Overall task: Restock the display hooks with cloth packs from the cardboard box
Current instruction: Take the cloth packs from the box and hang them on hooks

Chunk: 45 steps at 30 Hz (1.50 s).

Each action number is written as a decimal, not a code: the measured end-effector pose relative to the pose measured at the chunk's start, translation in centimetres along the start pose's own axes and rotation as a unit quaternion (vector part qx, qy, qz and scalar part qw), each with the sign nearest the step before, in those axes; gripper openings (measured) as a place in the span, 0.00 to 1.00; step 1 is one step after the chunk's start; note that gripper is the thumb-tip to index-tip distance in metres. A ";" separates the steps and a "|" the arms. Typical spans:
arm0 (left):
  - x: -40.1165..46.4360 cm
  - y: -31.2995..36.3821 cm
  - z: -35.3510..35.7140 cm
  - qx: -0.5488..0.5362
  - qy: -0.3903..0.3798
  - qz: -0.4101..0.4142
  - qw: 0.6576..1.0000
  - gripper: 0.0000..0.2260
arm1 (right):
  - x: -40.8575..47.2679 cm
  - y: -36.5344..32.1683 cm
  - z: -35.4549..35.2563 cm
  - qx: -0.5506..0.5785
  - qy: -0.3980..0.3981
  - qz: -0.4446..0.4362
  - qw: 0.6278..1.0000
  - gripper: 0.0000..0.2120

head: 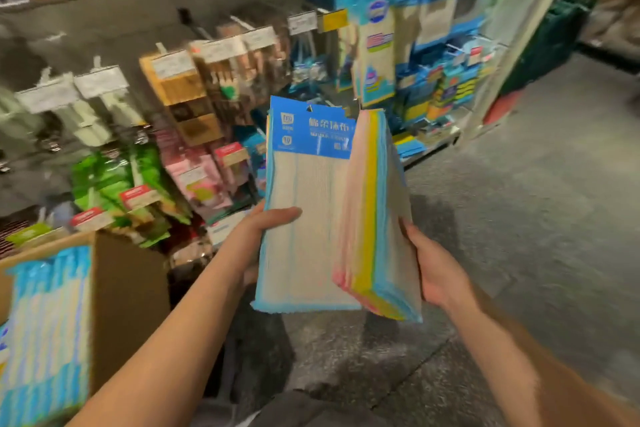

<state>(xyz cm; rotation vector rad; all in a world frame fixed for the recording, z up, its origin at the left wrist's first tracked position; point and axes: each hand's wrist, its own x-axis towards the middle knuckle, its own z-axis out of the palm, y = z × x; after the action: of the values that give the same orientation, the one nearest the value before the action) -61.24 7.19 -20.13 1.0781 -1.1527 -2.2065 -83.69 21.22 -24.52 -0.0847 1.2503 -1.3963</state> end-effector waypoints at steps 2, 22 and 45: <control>2.7 0.4 2.6 0.002 -0.027 -0.013 1.000 0.25 | 0.4 -2.2 -2.9 0.019 0.031 -0.018 0.999 0.37; 37.4 12.7 23.0 0.010 -0.094 -0.055 0.994 0.31 | 16.4 -35.1 -20.7 -0.018 0.154 -0.148 0.977 0.16; 55.2 19.4 47.8 -0.030 -0.016 0.136 0.990 0.17 | 33.7 -67.4 -32.9 -0.260 0.048 -0.246 0.933 0.32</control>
<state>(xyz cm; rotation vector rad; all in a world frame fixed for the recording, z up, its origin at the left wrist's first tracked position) -132.45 -16.59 -11.54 0.8091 -1.1631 -2.0378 -161.33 -2.88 -11.90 -0.7468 1.7368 -1.4557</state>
